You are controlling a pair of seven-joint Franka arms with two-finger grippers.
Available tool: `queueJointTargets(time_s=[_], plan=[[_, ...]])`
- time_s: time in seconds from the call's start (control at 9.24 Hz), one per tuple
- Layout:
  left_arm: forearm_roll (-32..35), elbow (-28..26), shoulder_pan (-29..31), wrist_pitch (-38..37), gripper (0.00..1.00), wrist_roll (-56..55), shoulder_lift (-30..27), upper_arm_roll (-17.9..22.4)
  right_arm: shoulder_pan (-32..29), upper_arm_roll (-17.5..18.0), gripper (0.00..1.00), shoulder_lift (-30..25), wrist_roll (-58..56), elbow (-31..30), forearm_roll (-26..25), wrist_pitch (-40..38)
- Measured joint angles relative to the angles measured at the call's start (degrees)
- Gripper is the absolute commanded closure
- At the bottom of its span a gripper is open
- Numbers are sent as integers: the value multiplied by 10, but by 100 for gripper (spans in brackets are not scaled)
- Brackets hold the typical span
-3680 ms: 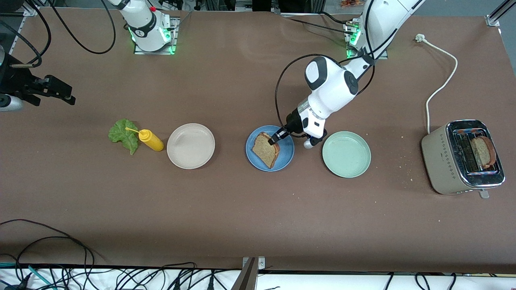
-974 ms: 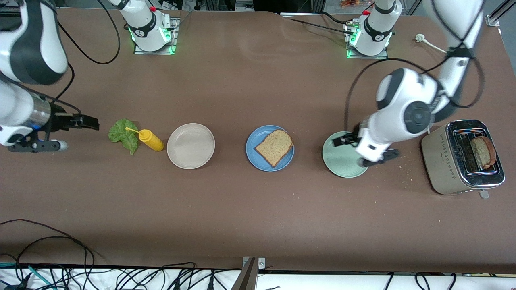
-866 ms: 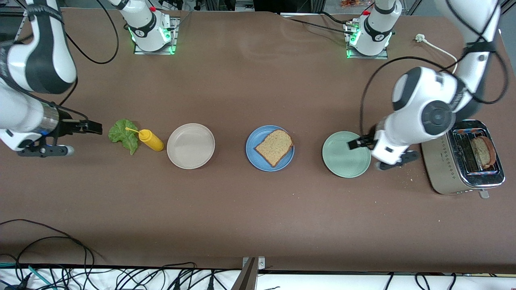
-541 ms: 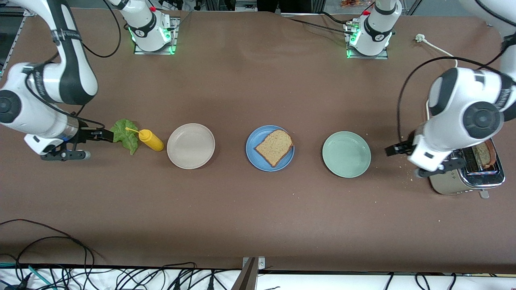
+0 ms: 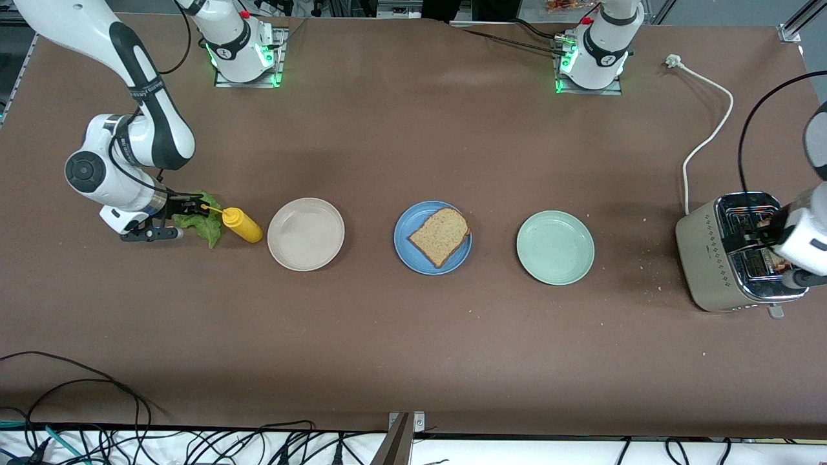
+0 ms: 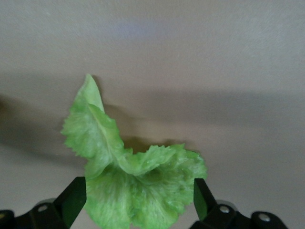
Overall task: Make sandwich in blue plate with both arms
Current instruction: 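Grasp the lettuce leaf with the right gripper while the left gripper withdraws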
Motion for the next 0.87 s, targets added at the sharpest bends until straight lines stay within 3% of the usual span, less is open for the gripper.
queueJointTargets(time_s=[0.11, 0.22, 0.32, 0.54, 0.87], plan=[[0, 2, 13, -1, 0, 14, -2, 0, -4, 0, 13, 13, -5, 0, 0, 11], [0, 2, 20, -1, 0, 21, -2, 0, -5, -1, 42, 26, -7, 0, 0, 27], [0, 2, 22, -2, 0, 23, -2, -1, -7, -1, 62, 36, -7, 0, 0, 39], [-74, 0, 22, -7, 0, 23, -2, -4, -9, -1, 96, 38, -11, 0, 0, 41], [-148, 2, 22, -28, 0, 22, -20, -16, -9, 0, 100, 34, -22, 9, 0, 41]])
